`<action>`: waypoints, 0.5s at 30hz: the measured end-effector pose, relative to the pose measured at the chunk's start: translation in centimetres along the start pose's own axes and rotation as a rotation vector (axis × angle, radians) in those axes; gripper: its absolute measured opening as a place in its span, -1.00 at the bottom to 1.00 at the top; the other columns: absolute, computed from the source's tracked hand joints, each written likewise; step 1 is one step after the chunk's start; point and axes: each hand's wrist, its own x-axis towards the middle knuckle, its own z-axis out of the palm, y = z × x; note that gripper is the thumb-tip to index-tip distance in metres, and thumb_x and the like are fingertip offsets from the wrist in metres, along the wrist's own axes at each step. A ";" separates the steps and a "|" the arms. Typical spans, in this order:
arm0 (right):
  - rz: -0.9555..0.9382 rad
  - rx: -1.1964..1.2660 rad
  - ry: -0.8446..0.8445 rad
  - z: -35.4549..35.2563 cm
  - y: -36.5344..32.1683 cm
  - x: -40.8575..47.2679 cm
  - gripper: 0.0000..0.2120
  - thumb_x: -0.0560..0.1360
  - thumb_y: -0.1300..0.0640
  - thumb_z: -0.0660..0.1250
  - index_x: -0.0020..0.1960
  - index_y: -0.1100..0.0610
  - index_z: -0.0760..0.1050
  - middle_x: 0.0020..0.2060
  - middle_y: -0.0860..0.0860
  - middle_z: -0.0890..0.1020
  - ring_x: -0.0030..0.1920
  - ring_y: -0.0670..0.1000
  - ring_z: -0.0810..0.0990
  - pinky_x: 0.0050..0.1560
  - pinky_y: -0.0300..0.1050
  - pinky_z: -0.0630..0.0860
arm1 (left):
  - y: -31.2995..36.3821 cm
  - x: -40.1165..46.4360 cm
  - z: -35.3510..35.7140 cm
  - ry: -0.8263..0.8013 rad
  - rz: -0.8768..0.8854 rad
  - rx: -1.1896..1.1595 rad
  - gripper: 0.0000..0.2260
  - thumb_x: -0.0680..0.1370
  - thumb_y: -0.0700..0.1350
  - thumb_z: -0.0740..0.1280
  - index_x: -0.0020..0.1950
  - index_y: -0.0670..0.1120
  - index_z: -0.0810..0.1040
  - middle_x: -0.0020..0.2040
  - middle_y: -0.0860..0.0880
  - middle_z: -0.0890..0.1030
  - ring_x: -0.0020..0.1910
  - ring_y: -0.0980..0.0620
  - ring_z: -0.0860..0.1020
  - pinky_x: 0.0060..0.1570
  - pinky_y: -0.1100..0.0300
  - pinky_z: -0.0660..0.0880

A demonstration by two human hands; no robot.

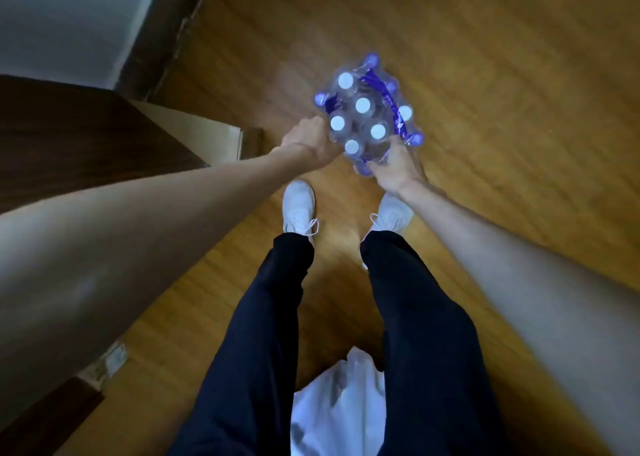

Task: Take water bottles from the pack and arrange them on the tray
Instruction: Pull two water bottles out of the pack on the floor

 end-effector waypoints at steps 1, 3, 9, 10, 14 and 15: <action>-0.004 -0.004 0.011 0.6 0.3 1.3 -0.45 0.50 0.05 0.39 0.44 0.15 0.34 0.23 0.23 0.59 0.21 0.26 0.59 0.15 0.08 0.55 | 0.1 1.1 0.8 -0.007 0.011 0.015 -0.58 0.52 0.04 0.32 0.33 -0.11 0.47 0.24 -0.16 0.59 0.16 -0.20 0.58 0.09 0.02 0.54; -0.007 -0.010 0.038 1.4 0.5 3.6 -0.43 0.52 0.04 0.37 0.47 0.12 0.30 0.28 0.22 0.57 0.25 0.26 0.58 0.17 0.08 0.54 | -0.1 3.9 2.5 0.008 0.030 0.055 -0.55 0.53 0.06 0.34 0.35 -0.10 0.42 0.24 -0.16 0.58 0.16 -0.21 0.58 0.05 0.00 0.51; -0.006 -0.167 0.091 2.9 1.0 8.8 -0.53 0.58 0.04 0.29 0.43 0.16 0.33 0.29 0.26 0.54 0.27 0.30 0.56 0.17 0.13 0.51 | -0.3 9.9 5.6 0.022 0.097 0.142 -0.54 0.59 -0.04 0.30 0.43 -0.13 0.27 0.29 -0.25 0.48 0.18 -0.26 0.54 0.06 -0.06 0.50; -0.006 -0.182 0.100 3.0 1.0 9.4 -0.53 0.58 0.03 0.30 0.42 0.18 0.33 0.28 0.26 0.56 0.27 0.31 0.56 0.17 0.14 0.51 | -0.2 10.5 6.0 0.030 0.097 0.141 -0.54 0.59 -0.06 0.30 0.44 -0.12 0.26 0.29 -0.25 0.47 0.19 -0.26 0.54 0.05 -0.06 0.49; -0.029 -0.191 0.106 3.2 0.8 11.0 -0.50 0.56 0.03 0.37 0.39 0.21 0.31 0.25 0.25 0.57 0.26 0.30 0.57 0.17 0.12 0.50 | -0.1 12.1 7.3 0.092 0.087 0.155 -0.56 0.60 -0.15 0.28 0.44 -0.15 0.23 0.27 -0.27 0.47 0.17 -0.27 0.54 -0.04 -0.02 0.46; -0.032 -0.196 0.106 3.3 0.7 11.4 -0.50 0.55 0.04 0.38 0.38 0.20 0.31 0.23 0.25 0.58 0.24 0.29 0.58 0.14 0.11 0.51 | 0.0 12.4 7.6 0.108 0.082 0.175 -0.58 0.60 -0.19 0.26 0.44 -0.16 0.23 0.26 -0.27 0.47 0.16 -0.26 0.54 -0.05 -0.01 0.46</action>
